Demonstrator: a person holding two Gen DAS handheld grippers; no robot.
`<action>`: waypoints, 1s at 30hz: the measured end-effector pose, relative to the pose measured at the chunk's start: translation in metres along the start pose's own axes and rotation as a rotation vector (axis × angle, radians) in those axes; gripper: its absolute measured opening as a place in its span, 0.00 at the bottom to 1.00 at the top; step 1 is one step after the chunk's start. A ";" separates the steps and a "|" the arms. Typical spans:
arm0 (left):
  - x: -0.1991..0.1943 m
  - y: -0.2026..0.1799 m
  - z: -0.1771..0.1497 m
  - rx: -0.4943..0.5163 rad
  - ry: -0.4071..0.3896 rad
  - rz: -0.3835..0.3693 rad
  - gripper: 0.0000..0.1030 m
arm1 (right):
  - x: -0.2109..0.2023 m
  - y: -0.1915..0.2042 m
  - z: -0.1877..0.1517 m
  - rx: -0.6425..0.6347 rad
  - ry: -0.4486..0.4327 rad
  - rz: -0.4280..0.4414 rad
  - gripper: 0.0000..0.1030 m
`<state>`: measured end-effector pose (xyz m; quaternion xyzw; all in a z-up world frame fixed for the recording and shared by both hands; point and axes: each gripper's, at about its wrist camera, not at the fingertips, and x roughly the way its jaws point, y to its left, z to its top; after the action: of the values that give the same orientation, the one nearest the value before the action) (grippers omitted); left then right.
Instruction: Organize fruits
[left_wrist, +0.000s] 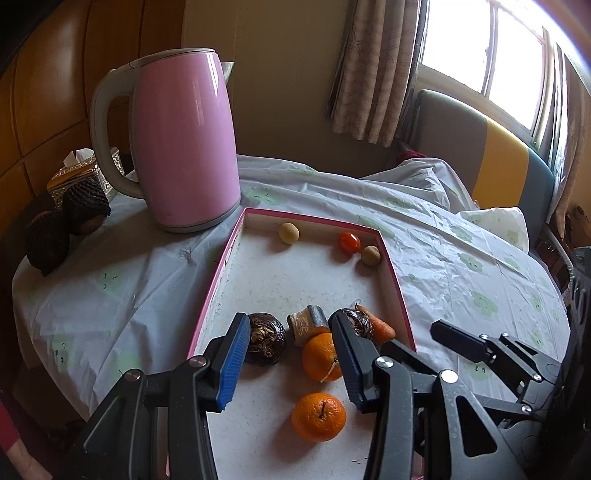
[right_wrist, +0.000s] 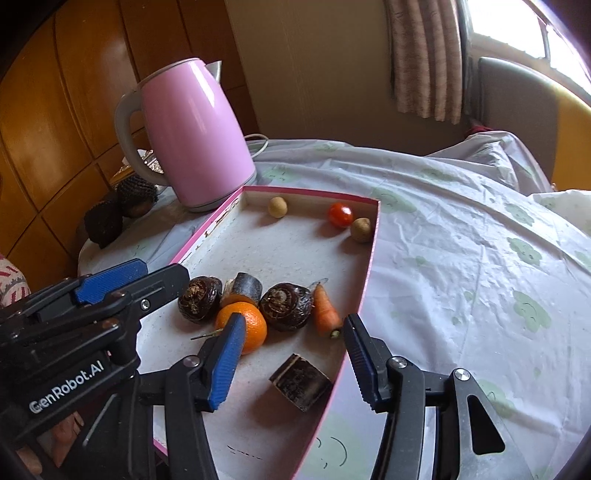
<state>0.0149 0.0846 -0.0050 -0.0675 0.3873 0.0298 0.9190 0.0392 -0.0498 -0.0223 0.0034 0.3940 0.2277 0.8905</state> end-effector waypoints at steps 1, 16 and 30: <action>0.000 0.000 0.000 0.002 -0.001 -0.001 0.46 | -0.003 -0.001 -0.001 0.002 -0.008 -0.012 0.57; -0.016 -0.011 -0.010 0.035 -0.042 -0.018 0.59 | -0.036 -0.011 -0.017 0.053 -0.092 -0.192 0.76; -0.030 -0.014 -0.015 0.018 -0.092 0.054 0.59 | -0.045 -0.021 -0.024 0.106 -0.090 -0.243 0.77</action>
<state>-0.0152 0.0689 0.0069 -0.0471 0.3467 0.0542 0.9352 0.0045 -0.0907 -0.0107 0.0131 0.3625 0.0966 0.9269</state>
